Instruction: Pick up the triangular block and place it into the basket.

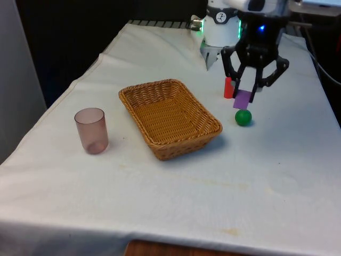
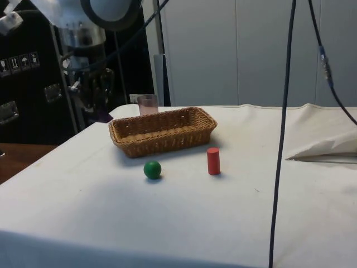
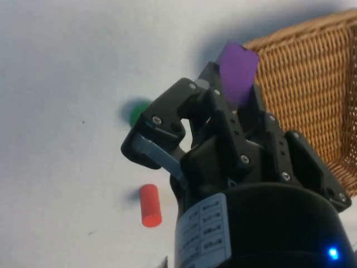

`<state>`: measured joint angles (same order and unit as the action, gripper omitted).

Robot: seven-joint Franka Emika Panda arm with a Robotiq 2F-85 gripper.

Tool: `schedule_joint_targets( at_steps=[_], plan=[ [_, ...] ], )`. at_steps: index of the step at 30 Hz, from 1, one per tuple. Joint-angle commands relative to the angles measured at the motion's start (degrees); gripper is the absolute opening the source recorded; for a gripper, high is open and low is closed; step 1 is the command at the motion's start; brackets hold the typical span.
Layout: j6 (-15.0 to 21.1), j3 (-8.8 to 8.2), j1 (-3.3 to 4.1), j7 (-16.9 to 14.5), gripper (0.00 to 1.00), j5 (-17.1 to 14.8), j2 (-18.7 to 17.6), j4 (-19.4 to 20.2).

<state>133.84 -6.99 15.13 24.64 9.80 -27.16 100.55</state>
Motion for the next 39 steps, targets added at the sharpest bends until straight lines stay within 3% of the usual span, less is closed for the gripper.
schedule_joint_targets(
  at_steps=[1,2,8,9,16,18,19,25,26,27,33,34,35,39],
  plan=[
    [0.11,-0.4,-0.06,-0.29,0.33,0.0,0.69,0.86],
    [1.2,-0.57,-0.34,-0.74,0.33,0.0,1.6,2.23],
    [3.32,-2.06,-0.34,-1.89,0.33,0.11,3.78,6.02],
    [2.35,-2.06,-0.11,-1.6,0.33,0.0,3.27,5.21],
    [5.79,-4.07,-0.52,-3.72,0.33,0.06,5.96,10.14],
    [5.1,-4.47,-0.17,-3.61,0.33,0.0,5.79,9.97],
    [6.3,-4.64,-0.52,-4.24,0.33,0.0,6.36,10.94],
    [8.02,-6.53,-0.69,-6.02,0.33,-0.11,7.33,13.35],
    [7.22,-6.7,-0.34,-5.67,0.33,0.06,6.93,12.78],
    [8.31,-6.76,-0.74,-6.36,0.33,-0.11,7.45,13.69],
    [10.2,-8.82,-1.09,-8.37,0.33,-0.23,8.08,15.99],
    [9.11,-8.88,-0.69,-7.68,0.33,0.0,7.68,15.18],
    [10.54,-9.11,-1.15,-8.65,0.33,-0.23,8.14,16.33],
    [13.01,-10.14,-1.78,-10.26,0.33,-0.86,7.39,17.93]
  ],
)
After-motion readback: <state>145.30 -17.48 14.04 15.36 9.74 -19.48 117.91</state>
